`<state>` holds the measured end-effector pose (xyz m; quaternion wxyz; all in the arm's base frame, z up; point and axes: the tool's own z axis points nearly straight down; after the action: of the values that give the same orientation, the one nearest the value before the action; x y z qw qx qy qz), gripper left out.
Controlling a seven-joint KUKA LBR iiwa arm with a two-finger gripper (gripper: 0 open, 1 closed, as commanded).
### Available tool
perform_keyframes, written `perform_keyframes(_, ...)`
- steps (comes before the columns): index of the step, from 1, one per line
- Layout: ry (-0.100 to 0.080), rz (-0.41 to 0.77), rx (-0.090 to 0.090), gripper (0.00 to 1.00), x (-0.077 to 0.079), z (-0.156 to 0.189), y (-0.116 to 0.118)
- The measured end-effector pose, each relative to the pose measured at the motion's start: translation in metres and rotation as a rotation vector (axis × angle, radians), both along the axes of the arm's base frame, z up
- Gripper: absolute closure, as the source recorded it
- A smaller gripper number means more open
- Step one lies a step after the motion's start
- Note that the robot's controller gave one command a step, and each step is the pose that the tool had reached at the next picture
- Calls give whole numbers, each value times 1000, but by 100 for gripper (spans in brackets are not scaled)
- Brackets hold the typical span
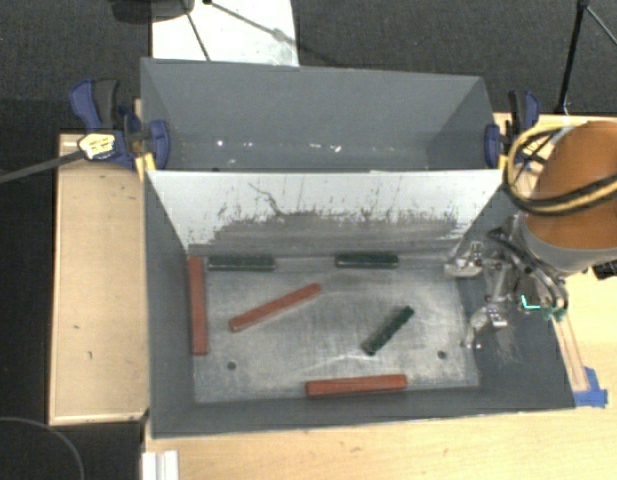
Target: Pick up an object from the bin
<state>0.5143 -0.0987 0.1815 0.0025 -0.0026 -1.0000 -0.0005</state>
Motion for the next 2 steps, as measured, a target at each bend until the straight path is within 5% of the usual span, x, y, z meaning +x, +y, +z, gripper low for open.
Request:
perform_keyframes(1,-7,3,-1,0,2,4,0)
perform_keyframes(2,-11,57,-2,100,40,-107,33)
